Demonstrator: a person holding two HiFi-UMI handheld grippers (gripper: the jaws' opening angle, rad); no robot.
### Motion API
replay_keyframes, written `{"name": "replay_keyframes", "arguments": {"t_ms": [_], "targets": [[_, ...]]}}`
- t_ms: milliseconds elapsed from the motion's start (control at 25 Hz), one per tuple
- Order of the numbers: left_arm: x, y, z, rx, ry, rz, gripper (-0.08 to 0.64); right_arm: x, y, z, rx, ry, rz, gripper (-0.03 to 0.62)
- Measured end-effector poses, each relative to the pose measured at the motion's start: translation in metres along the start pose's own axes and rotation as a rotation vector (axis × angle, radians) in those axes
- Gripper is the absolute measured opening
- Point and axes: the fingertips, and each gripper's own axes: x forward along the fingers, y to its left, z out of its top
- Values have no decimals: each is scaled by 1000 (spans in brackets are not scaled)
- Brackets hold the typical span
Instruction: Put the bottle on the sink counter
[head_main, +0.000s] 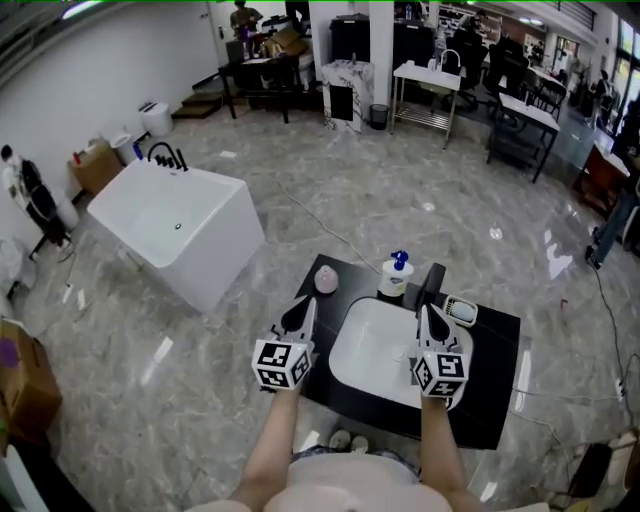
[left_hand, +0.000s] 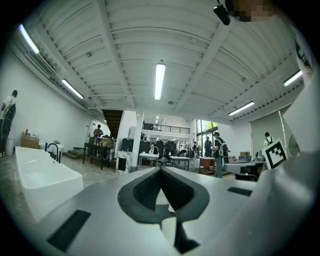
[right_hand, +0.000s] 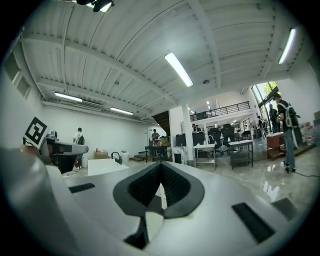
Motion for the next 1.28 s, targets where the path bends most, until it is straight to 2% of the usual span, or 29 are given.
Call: {"name": "replay_keyframes", "arguments": {"t_ms": [280, 600, 1280], "targets": [[-16, -4, 5, 5, -13, 1, 27, -36, -18, 10, 20, -42, -59, 15], [-19, -9, 2, -1, -4, -5, 26, -56, -35, 10, -38, -16, -96, 14], [-10, -12, -9, -14, 14, -15, 26, -58, -40, -5, -29, 17, -71, 14]]}}
